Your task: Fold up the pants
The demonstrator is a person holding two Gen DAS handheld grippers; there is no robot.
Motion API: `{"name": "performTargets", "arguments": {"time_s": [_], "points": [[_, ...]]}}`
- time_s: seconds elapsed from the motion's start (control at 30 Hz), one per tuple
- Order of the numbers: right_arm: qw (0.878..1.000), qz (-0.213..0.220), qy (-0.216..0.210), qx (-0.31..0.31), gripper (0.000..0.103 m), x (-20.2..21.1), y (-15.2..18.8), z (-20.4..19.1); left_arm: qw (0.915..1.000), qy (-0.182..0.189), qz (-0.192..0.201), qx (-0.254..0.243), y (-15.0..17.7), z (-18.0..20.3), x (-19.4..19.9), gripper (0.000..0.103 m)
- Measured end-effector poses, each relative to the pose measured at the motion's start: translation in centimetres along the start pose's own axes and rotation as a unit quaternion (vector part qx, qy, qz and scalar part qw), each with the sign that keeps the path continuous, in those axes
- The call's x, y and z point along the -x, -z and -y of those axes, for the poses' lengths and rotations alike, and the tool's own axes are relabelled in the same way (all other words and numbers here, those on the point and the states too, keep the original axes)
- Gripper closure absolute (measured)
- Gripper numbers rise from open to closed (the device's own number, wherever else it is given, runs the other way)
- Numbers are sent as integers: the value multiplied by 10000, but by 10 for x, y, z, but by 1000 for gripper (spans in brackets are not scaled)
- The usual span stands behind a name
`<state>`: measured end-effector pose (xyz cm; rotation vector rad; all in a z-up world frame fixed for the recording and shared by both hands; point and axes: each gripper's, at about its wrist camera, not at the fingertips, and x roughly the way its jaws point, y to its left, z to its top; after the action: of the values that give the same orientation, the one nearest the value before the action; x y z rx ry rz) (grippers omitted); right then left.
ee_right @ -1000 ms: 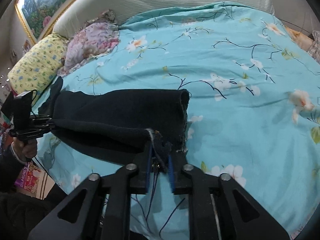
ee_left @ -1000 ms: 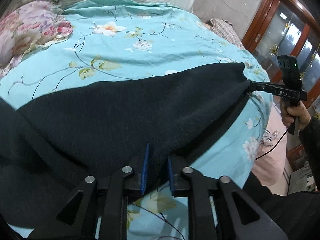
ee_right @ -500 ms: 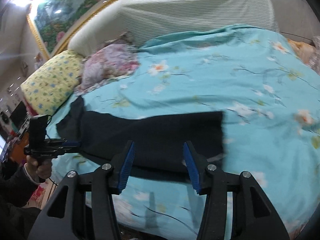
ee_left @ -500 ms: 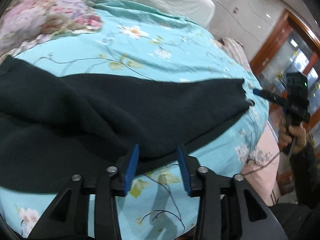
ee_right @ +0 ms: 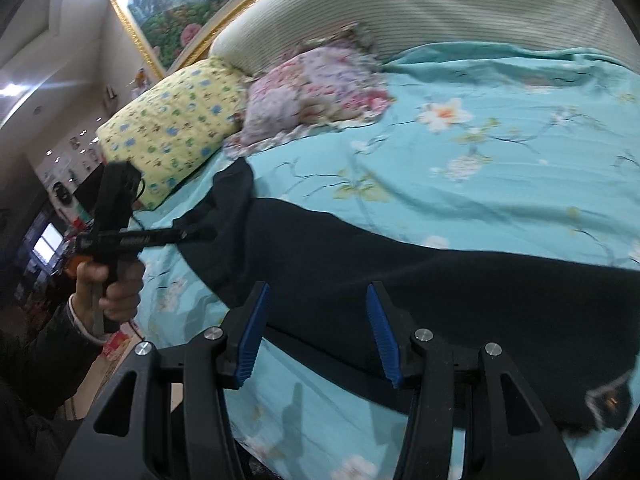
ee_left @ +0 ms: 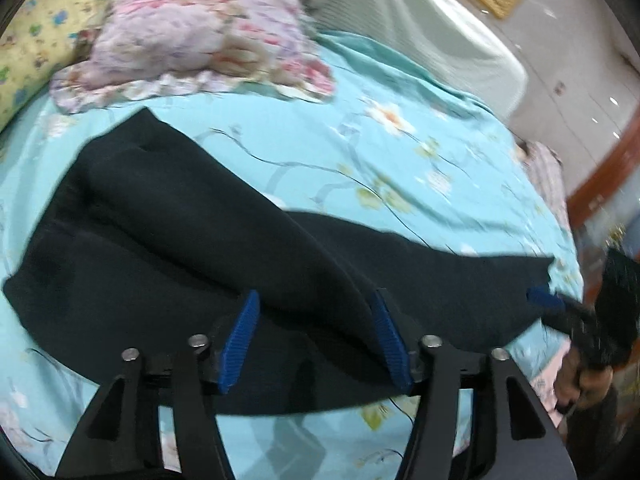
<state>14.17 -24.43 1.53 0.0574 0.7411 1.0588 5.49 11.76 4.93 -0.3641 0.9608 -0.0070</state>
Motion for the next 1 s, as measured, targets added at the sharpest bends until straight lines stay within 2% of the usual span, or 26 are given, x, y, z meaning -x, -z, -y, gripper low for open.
{"name": "performTargets", "arguments": {"time_s": [0.13,0.3,0.37,0.47,0.53,0.63,0.7,0.77,0.83,0.87,0.9,0.93,1.0], "points": [[9994,-99,-273,199,52,-22,-11,-19,9987,-449,-137,189,-34,-11,-2,35],[9964,-254,-662,470,52,-51,-23,-45,9944,-889,-447,359,-72,-20,-18,35],[9948,-327,-786,555,52,-66,-27,-56,9899,-1188,-665,402,-89,-24,-32,35],[9917,-454,-1017,647,52,-86,-33,-72,9839,-1413,-1002,439,-103,-27,-51,35],[9893,-542,-1137,731,52,-101,-36,-83,9774,-1683,-1246,299,-111,-25,-67,35],[9867,-671,-1232,821,52,-123,-40,-96,9677,-2015,-1506,157,-112,-24,-87,35],[9865,-759,-1147,889,52,-137,-40,-101,9608,-2232,-1644,91,-108,-29,-99,36],[9873,-886,-958,909,52,-150,-37,-101,9584,-2276,-1719,100,-105,-34,-105,44],[9876,-1029,-873,805,52,-162,-34,-96,9604,-2220,-1682,119,-99,-39,-106,63],[9872,-1065,-946,724,56,-165,-33,-93,9614,-2203,-1647,110,-97,-41,-105,66],[9869,-1074,-1003,671,68,-167,-30,-91,9633,-2169,-1578,102,-95,-42,-102,75],[9867,-1102,-996,658,72,-168,-28,-90,9669,-2088,-1465,98,-92,-43,-95,87],[9873,-1116,-916,668,91,-169,-28,-89,9713,-1990,-1296,125,-88,-45,-85,94]]}}
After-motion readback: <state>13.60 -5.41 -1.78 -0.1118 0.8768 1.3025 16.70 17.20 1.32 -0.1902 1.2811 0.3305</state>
